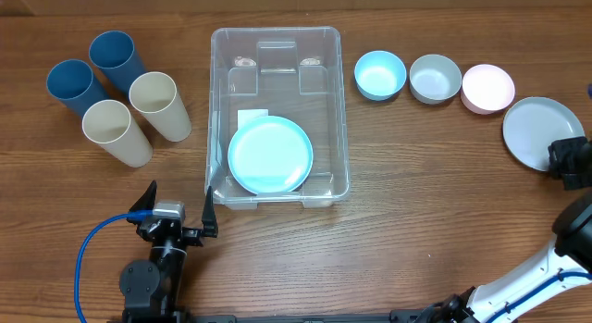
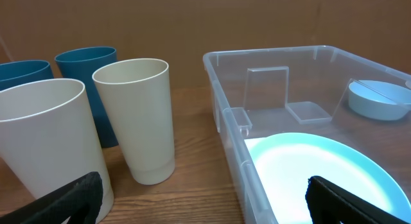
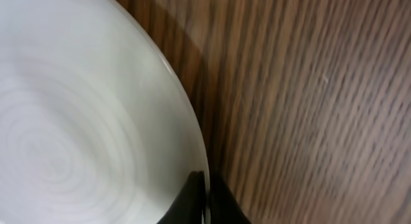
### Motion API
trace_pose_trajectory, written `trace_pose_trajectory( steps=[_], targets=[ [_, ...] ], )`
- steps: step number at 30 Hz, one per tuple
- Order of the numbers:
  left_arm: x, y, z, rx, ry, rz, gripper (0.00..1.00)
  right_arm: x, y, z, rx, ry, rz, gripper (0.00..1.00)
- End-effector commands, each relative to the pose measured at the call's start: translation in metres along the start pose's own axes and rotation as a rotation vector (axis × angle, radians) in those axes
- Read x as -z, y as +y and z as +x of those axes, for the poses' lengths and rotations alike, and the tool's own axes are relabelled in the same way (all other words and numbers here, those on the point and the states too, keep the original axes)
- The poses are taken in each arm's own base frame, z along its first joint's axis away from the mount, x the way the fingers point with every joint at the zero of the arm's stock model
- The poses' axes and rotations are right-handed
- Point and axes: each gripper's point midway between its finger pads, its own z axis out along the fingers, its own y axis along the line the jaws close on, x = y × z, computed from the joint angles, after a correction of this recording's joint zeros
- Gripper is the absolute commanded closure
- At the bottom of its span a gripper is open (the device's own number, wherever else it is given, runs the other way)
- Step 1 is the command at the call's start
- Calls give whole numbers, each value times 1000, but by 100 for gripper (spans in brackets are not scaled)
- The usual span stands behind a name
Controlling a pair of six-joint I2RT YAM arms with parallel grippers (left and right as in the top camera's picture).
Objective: Pack container
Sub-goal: 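Grasp the rim of the grey plate with the right gripper, then carry the grey plate onto the plate stack in the bin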
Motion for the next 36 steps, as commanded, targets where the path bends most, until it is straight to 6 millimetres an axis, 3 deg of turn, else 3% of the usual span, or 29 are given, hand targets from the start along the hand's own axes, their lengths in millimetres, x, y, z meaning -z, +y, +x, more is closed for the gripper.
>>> trace_pose_trajectory(
  steps=[1,3,6,9,10,12,14,16,20,25,27,31,34,36],
  targets=[
    [0,1,0,6,-5,-4,0,35,19,-6,10,15,-67,96],
    [0,1,0,6,-5,-3,0,68,31,-11,10,1,-116,96],
    [0,1,0,6,-5,-4,0,146,63,-15,26,-35,-295,96],
    [0,1,0,6,-5,-4,0,241,94,-1,86,-79,-543,96],
    [0,1,0,6,-5,-4,0,262,98,5,107,-95,-592,96],
    [0,1,0,6,-5,-4,0,299,106,28,166,-110,-678,96],
    [0,1,0,6,-5,-4,0,328,120,76,284,-43,-772,96],
    [0,1,0,6,-5,-4,0,342,129,121,413,12,-810,96],
    [0,1,0,6,-5,-4,0,336,142,254,836,116,-733,96],
    [0,1,0,6,-5,-4,0,313,133,368,1161,114,-602,96],
    [0,1,0,6,-5,-4,0,295,129,412,1279,81,-554,96],
    [0,1,0,6,-5,-4,0,240,125,474,1445,30,-476,96],
    [0,1,0,6,-5,-4,0,199,124,501,1496,62,-425,96],
    [0,1,0,6,-5,-3,0,173,125,507,1507,70,-374,96]
  ],
)
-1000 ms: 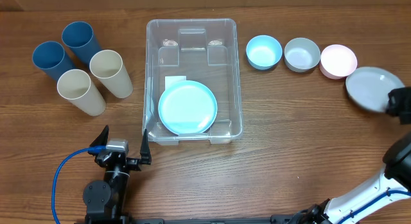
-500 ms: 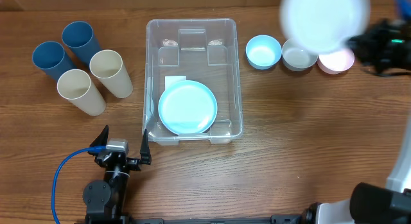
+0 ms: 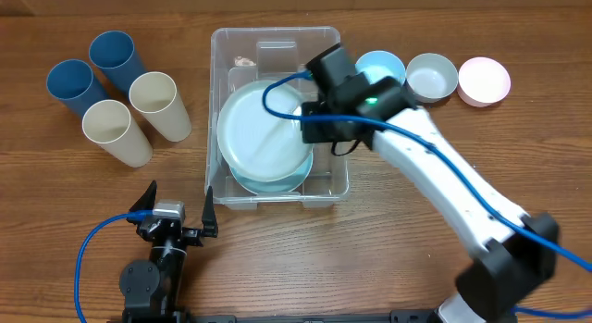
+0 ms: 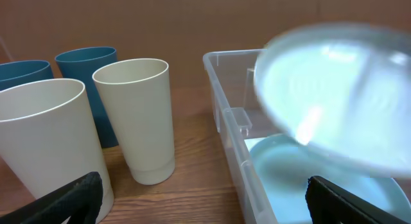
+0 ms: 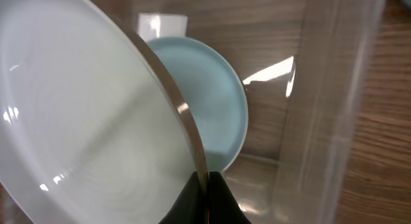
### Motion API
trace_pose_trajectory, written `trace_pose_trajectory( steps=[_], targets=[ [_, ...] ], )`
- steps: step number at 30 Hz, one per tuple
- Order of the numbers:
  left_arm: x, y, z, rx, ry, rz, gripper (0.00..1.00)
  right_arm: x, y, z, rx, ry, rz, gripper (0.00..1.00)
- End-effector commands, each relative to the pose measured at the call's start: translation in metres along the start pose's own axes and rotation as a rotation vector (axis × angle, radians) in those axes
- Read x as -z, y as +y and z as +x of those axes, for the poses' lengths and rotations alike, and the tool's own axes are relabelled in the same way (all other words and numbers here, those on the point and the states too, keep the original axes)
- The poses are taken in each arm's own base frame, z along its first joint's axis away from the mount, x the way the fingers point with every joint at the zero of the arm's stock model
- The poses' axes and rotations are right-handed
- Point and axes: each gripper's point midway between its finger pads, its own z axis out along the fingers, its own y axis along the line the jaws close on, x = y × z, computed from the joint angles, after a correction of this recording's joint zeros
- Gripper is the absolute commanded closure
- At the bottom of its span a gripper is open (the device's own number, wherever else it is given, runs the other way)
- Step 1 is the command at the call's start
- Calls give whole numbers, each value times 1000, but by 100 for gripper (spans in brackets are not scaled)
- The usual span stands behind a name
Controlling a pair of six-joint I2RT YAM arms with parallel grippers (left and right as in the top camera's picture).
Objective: Pack container
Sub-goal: 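Carry the grey plate onto the plate stack in the bin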
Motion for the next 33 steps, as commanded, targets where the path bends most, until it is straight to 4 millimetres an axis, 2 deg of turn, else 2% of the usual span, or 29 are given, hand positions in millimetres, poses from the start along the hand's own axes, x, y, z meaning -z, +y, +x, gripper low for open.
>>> trace_pose_trajectory(
  steps=[1,5,9,10,12,13,16,19,21,22,24,25,27,28,30,32,33],
  targets=[
    [0,1,0,6,-5,-4,0,-36,-13,3,2,35,79,96],
    [0,1,0,6,-5,-4,0,-66,-20,13,0,98,112,96],
    [0,1,0,6,-5,-4,0,-77,-23,25,7,149,135,96],
    [0,1,0,6,-5,-4,0,-77,-23,27,7,157,135,93],
    [0,1,0,6,-5,-4,0,-76,-26,32,32,181,145,67],
    [0,1,0,6,-5,-4,0,-75,-28,36,38,197,153,64],
    [0,1,0,6,-5,-3,0,-73,-31,42,64,225,163,66],
    [0,1,0,6,-5,-3,0,-71,-26,46,80,250,132,73],
    [0,1,0,6,-5,-4,0,-65,-19,41,83,234,105,80],
    [0,1,0,6,-5,-4,0,-55,-12,30,86,196,86,80],
    [0,1,0,6,-5,-4,0,-16,7,-1,111,83,31,75],
    [0,1,0,6,-5,-4,0,13,18,-20,120,9,2,69],
    [0,1,0,6,-5,-3,0,56,21,-46,113,-94,-3,54],
    [0,1,0,6,-5,-4,0,87,15,-63,86,-169,24,50],
    [0,1,0,6,-5,-4,0,128,-19,-90,-29,-286,119,42],
    [0,1,0,6,-5,-3,0,140,-56,-106,-153,-330,164,39],
    [0,1,0,6,-5,-4,0,140,-82,-112,-252,-339,186,39]
  ],
)
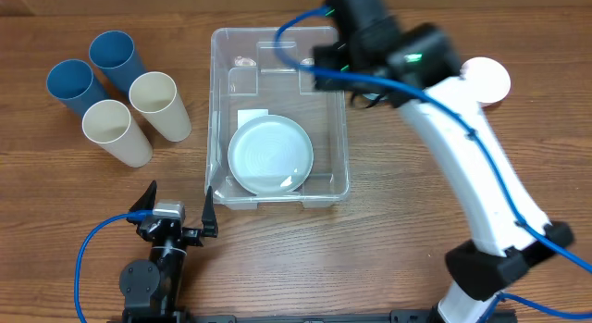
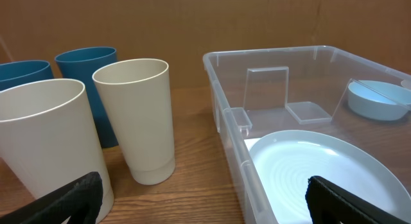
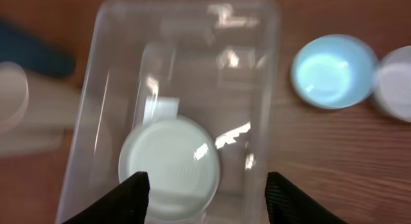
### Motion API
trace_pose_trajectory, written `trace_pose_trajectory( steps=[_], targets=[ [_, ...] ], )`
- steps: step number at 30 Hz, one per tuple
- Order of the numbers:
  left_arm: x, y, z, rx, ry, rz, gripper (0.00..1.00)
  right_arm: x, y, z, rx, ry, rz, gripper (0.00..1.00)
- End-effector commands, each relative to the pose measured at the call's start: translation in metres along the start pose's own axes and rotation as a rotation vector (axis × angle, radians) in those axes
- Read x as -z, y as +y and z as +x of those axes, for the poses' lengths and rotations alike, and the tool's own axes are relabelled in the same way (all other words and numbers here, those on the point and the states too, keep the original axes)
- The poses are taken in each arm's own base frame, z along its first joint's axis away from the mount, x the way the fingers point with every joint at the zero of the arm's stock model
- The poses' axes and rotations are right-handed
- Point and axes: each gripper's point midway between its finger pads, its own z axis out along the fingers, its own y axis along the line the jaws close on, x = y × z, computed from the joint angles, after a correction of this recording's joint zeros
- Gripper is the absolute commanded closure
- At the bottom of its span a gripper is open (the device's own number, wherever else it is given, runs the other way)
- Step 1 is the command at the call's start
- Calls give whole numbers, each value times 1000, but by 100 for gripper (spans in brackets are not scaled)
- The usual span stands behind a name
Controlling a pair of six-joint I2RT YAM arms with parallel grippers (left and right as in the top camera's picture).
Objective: Pack container
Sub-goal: 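Carry the grey plate onto the plate stack in the bin, then grasp the light blue bowl rim with the right gripper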
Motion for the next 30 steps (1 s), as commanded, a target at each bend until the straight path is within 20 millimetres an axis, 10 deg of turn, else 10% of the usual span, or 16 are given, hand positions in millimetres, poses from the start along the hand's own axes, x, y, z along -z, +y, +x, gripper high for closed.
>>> trace_pose_trajectory(
  steps=[1,7,13,21,30],
  targets=[
    [0,1,0,6,-5,-3,0,0,-84,-30,-274,-71,167,39],
    [0,1,0,6,-5,-4,0,-72,-154,-22,-538,67,232,39],
    [0,1,0,6,-5,-3,0,-170,-173,17,-759,211,341,38],
    [0,1,0,6,-5,-4,0,-231,-187,55,-826,311,420,41],
    [0,1,0,6,-5,-4,0,-254,-193,82,-818,382,450,96]
  ],
)
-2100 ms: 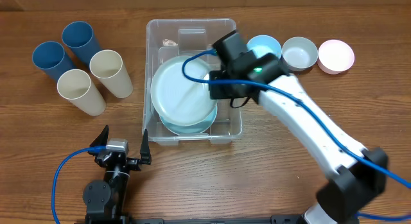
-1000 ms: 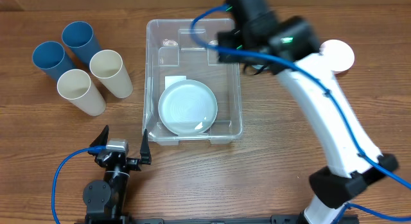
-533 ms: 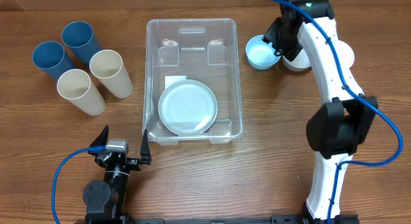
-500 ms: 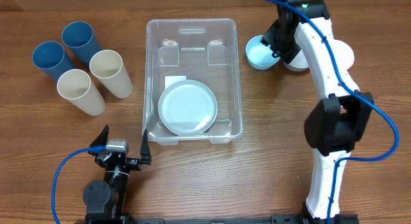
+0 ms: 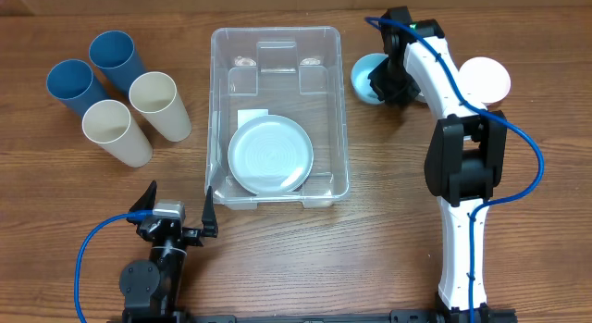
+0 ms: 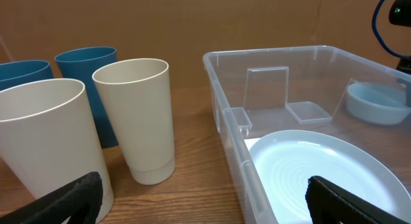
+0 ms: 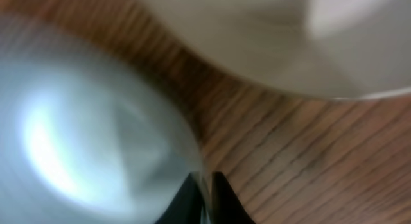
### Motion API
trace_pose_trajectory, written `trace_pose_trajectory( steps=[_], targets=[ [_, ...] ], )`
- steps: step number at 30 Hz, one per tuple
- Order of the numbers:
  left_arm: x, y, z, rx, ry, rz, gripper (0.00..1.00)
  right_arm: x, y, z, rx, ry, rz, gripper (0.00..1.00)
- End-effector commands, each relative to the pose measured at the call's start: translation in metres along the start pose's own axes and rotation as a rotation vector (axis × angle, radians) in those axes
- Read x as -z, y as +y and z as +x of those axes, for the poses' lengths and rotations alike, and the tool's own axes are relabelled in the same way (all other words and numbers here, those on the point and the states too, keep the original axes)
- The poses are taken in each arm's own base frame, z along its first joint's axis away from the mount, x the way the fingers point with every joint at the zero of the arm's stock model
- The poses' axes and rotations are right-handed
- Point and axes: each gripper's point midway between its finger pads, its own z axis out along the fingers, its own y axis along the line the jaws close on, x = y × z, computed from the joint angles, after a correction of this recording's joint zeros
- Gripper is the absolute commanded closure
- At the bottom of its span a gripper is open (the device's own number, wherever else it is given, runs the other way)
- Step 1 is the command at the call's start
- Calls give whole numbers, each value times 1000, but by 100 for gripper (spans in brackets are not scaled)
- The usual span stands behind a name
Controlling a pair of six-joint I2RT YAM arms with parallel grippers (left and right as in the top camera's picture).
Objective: Pack container
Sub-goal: 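Grasp the light blue bowl rim with the right gripper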
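The clear plastic container (image 5: 277,36) stands mid-table with a pale grey plate (image 5: 270,156) lying on a light blue plate inside it. A light blue bowl (image 5: 363,78) sits just right of the container. My right gripper (image 5: 387,85) is at that bowl. In the right wrist view the right gripper (image 7: 207,189) is shut on the rim of the light blue bowl (image 7: 83,121). My left gripper (image 6: 212,208) stands open near the table's front, facing the container (image 6: 225,108) with nothing between its fingers.
Two blue and two cream cups (image 5: 111,82) stand left of the container. A pink bowl (image 5: 488,78) sits at the far right. A grey bowl (image 7: 270,38) lies right beside the blue one, covered by my right arm in the overhead view.
My right gripper was open high over the container's far end. It is now down at the light blue bowl, shut on its rim. The left arm has not moved.
My right gripper was shut on the grey plate at the table's right edge. Then it held that plate tilted over the blue plate in the container. Then the plate lay stacked there and the gripper was open above. Now it grips the light blue bowl.
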Motion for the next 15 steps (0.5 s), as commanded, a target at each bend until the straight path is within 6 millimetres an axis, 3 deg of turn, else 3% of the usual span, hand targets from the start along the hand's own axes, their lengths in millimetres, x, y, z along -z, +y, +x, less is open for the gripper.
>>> trace_pose_trajectory(
  steps=[1,5,9,12,15],
  targets=[
    [0,1,0,6,-5,-4,0,-4,-2,1,0,4,12,96],
    [0,1,0,6,-5,-4,0,-2,-2,-3,-3,-2,5,96],
    [0,1,0,6,-5,-4,0,27,0,-29,-14,-38,-42,96],
    [0,1,0,6,-5,-4,0,79,0,-54,30,-100,-108,96],
    [0,1,0,6,-5,-3,0,124,2,-65,52,-157,-168,96]
  ],
)
